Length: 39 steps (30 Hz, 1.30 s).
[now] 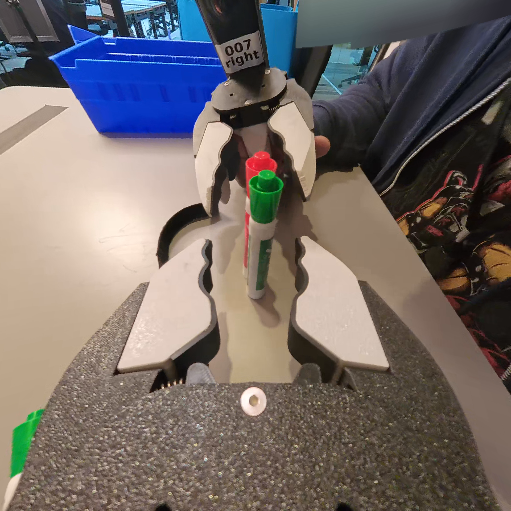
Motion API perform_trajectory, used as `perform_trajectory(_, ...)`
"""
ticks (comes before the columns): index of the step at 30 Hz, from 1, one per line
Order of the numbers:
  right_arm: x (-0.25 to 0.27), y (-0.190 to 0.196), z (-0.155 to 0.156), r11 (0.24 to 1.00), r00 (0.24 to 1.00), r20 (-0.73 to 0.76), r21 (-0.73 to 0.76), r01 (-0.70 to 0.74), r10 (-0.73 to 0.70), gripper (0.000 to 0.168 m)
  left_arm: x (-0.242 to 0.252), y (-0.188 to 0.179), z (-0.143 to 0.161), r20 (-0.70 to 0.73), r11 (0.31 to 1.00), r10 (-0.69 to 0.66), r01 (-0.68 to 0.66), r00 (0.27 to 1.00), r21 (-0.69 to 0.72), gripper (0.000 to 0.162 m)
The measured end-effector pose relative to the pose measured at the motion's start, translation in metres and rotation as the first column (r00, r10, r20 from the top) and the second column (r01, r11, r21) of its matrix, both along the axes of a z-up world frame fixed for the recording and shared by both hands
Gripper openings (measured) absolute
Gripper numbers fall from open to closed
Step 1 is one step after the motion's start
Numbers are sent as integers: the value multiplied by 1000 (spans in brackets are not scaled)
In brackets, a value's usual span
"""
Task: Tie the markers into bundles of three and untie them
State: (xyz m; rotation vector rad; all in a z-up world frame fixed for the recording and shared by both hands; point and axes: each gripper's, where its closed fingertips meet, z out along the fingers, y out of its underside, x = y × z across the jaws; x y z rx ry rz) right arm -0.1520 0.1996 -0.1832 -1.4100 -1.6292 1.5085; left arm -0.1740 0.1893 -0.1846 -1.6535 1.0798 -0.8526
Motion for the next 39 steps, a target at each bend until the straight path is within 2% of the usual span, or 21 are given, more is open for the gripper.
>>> perform_trajectory(5, 13, -9, 5, 997, 998, -46, 64, 38, -36, 72, 6, -1, -9, -79, 1000, 7, -5, 997, 19, 59)
perform_trajectory(9, 18, -13, 7, 982, 994, -85, 165, 86, -73, 70, 5, -2, -9, -84, 997, 61, -57, 995, 48, 58)
perform_trajectory(14, 6, -5, 4, 939, 977, -99, 275, 209, -189, 70, 1, -1, -9, -93, 988, 144, -139, 985, 59, 59)
perform_trajectory(19, 1, -2, -2, 914, 970, -73, 325, 242, -231, 70, -1, -5, -9, -86, 987, 156, -152, 984, 47, 59)
perform_trajectory(25, -1, 3, -7, 925, 969, -23, 292, 242, -246, 71, 0, -5, -9, -82, 989, 144, -142, 986, 35, 61)
perform_trajectory(32, 0, 4, -13, 926, 965, 23, 287, 245, -263, 71, 2, -3, -18, -148, 986, 164, -158, 975, 52, 66)
perform_trajectory(39, 6, 14, -8, 959, 961, 45, 98, 266, -271, 72, 3, -4, -20, -169, 982, 187, -178, 968, 68, 68)
